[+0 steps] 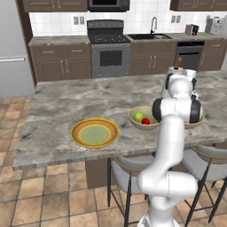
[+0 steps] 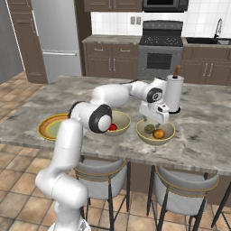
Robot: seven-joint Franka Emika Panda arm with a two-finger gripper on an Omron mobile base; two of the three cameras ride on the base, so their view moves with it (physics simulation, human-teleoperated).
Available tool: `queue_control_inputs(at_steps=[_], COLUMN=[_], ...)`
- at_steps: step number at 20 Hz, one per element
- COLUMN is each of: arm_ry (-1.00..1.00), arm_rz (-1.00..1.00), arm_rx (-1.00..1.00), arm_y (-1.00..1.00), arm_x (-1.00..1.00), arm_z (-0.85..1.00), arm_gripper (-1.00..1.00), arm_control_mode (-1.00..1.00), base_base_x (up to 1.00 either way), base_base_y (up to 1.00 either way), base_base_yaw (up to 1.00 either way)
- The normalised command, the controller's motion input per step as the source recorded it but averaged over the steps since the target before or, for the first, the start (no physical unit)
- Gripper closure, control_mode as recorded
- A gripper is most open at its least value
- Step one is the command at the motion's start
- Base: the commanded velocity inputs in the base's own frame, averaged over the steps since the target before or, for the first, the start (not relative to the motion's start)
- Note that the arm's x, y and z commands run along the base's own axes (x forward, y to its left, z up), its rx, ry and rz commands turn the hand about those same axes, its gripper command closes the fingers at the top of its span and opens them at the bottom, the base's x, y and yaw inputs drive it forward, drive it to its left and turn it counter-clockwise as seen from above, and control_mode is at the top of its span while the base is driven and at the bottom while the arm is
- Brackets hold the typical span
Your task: Take the fruits from the plate on the dining counter and place two fruits in each bowl.
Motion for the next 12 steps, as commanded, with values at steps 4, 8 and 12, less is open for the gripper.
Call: queue_control_inputs(at_steps=[4, 8, 12], arm_ry=[-0.12, -0.22, -0.28], arm_rz=[0.08, 0.16, 0.17], arm_rx=[-0.01, -0.08, -0.12], arm_y=[0.40, 0.65, 0.78], arm_x=[-0.76, -0.99, -1.00], arm_z=[0.63, 0.75, 0.87], arm_gripper=[-1.00, -1.00, -1.00], arm_control_mode=[-1.00, -1.00, -1.00], base_base_x=[0.00, 0.00, 0.00], base_base_y=[0.00, 0.00, 0.00], base_base_yaw=[0.00, 0.00, 0.00])
